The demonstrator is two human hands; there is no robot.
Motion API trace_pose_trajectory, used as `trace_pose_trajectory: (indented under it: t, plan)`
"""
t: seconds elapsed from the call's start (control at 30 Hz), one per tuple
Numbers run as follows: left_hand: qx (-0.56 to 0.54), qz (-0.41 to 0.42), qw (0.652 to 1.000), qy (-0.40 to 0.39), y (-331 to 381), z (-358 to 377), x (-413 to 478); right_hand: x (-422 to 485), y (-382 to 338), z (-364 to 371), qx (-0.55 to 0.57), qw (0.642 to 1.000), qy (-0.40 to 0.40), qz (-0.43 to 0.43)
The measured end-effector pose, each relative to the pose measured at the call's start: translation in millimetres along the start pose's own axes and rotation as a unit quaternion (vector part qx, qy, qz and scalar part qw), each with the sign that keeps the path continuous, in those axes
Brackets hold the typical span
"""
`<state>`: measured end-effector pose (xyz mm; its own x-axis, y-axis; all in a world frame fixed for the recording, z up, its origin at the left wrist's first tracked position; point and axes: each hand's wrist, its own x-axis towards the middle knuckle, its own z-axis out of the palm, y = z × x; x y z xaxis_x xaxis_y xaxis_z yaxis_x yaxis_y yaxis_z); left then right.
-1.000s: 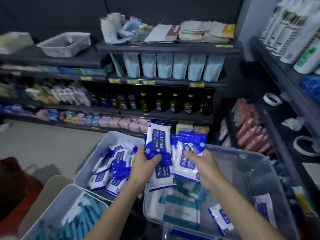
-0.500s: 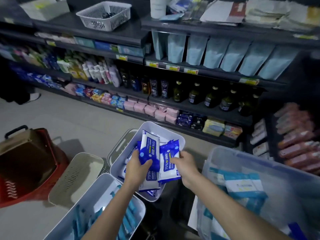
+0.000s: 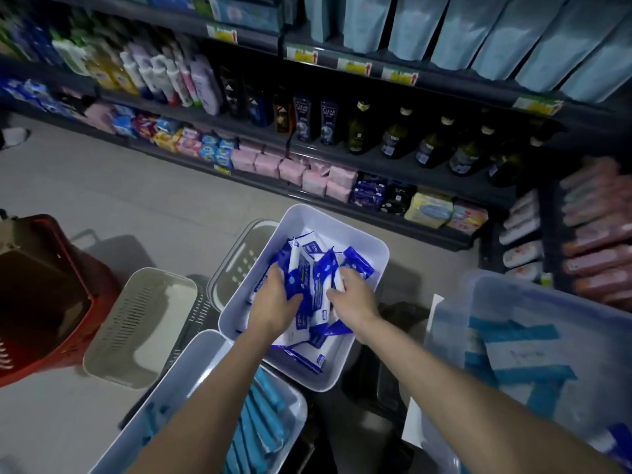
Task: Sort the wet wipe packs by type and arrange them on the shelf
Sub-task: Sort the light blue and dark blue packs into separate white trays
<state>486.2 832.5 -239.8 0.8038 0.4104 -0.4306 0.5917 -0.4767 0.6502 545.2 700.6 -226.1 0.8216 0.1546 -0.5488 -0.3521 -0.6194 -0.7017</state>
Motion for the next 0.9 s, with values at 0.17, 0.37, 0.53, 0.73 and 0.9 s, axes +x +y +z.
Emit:
trace_pose_trajectory:
  t: [0.17, 0.37, 0.53, 0.73, 0.9]
  plan:
    - [0.005, -0.01, 1.0, 0.009, -9.1, -3.6, 3.8, -3.3, -2.7, -7.9, -0.079, 0.997, -0.013, -0.021]
    - [0.09, 0.122, 0.986, 0.074, 22.9, -10.2, -22.8, -30.9, -17.4, -39.8, -0.153, 0.982, 0.015, -0.109]
    - [0.09, 0.205, 0.973, 0.052, 76.1, -4.0, -61.9, -71.8, -17.8, -92.7, -0.1, 0.98, 0.055, -0.16]
    - [0.121, 0.308, 0.943, 0.034, 138.5, 28.4, -109.7, -118.7, 33.8, -175.0, -0.063, 0.973, 0.133, -0.177]
    - [0.14, 0.374, 0.917, -0.008, 183.8, 77.5, -133.4, -133.0, 108.7, -227.6, -0.066, 0.98, 0.161, -0.099]
